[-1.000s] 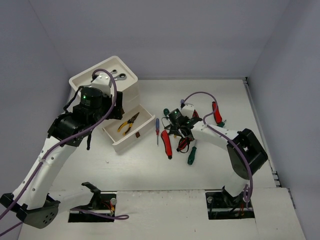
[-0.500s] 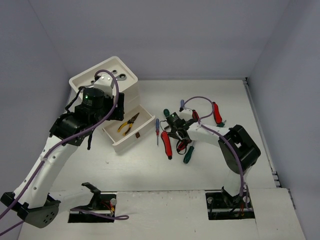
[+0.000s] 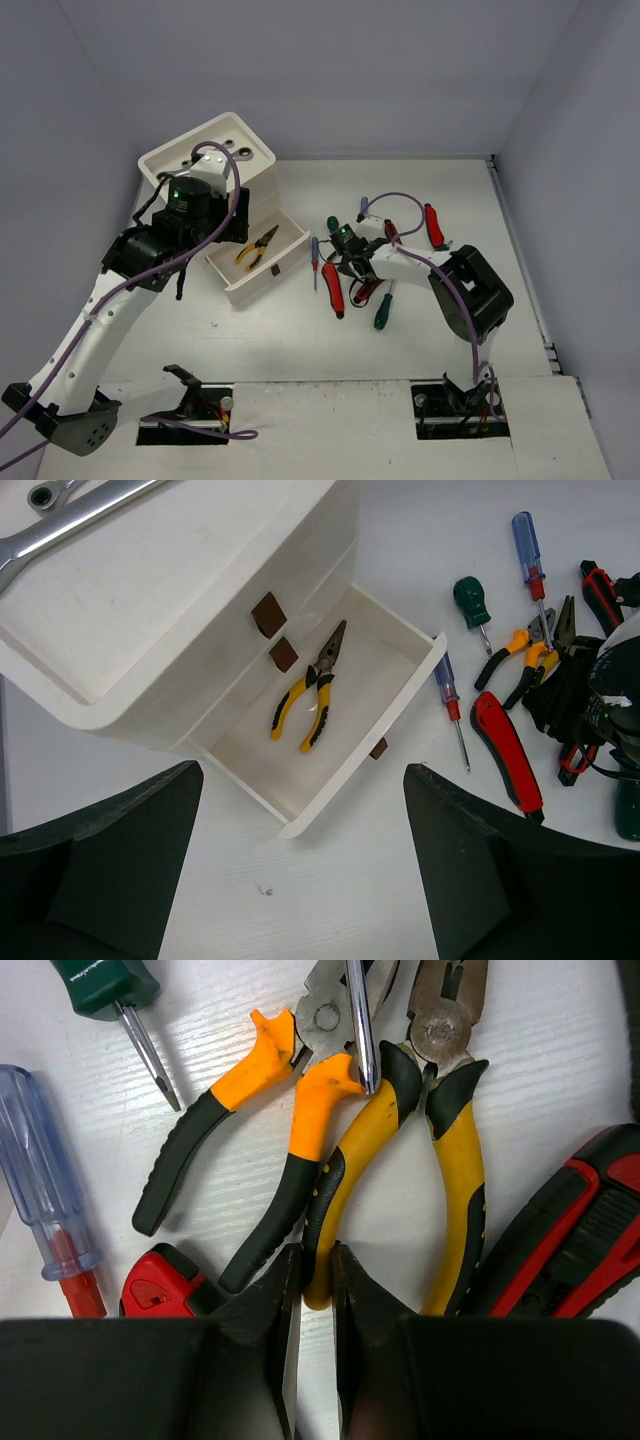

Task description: Sort the tools into containers

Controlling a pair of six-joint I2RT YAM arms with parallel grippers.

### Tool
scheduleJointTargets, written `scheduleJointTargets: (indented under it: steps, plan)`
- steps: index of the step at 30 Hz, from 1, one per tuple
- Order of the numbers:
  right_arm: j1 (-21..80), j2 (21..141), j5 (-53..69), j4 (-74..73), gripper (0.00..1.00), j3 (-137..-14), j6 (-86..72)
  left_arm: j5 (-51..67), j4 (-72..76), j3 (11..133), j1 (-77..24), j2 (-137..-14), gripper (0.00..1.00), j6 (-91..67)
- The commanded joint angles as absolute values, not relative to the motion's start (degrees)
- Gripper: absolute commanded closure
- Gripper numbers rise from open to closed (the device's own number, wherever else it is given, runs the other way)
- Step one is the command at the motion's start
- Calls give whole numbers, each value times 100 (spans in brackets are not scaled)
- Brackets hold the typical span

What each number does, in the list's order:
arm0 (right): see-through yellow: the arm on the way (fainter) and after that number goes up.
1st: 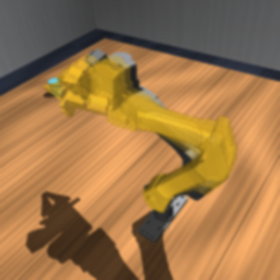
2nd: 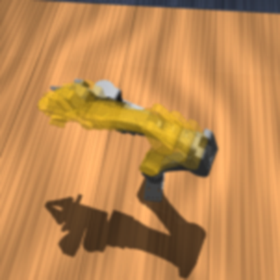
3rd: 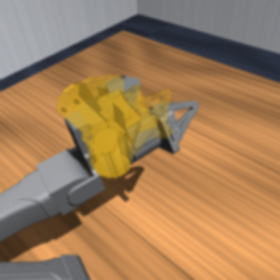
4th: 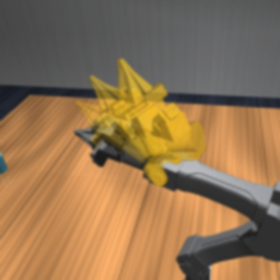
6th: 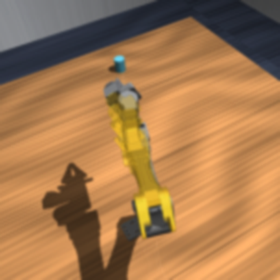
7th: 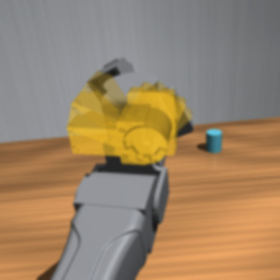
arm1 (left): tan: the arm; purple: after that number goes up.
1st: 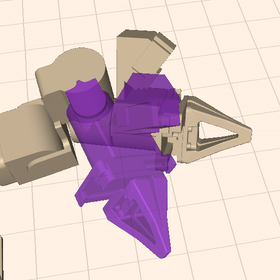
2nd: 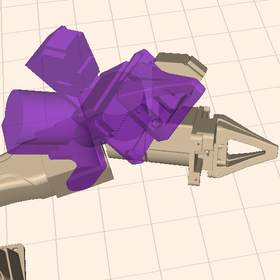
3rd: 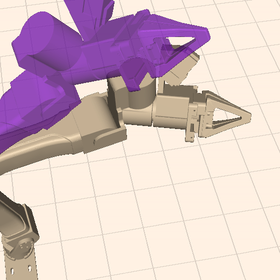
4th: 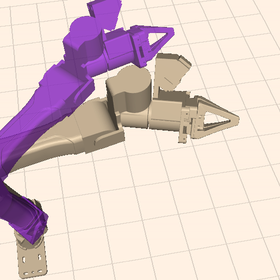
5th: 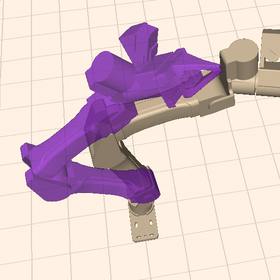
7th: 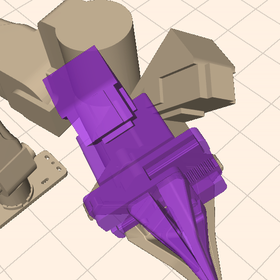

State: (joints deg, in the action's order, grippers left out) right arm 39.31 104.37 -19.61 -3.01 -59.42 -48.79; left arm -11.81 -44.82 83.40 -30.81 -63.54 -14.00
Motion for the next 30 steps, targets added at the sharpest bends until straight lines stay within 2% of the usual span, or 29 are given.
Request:
scheduleJointTargets:
  steps: [1,8,15,21,30]
  plan:
    - [3876,10058,-2283,-429,100,-5702,-4840,-1178,-4307,8425,-3092,-6323,22,-1517]
    - [4103,9132,-2547,-651,100,-5757,-4808,-1160,-4289,8560,-3085,-6451,22,-1538]
    - [4696,8905,-2855,-1013,100,-6456,-4828,-1245,-4298,8633,-3086,-6504,22,-1492]
    - [5130,9452,-2679,-1028,100,-7461,-4911,-1450,-4299,8691,-3086,-6414,22,-1408]
    - [5624,11133,-2441,-1005,100,-9668,-5451,-1803,-4341,8672,-3076,-6142,22,-1269]
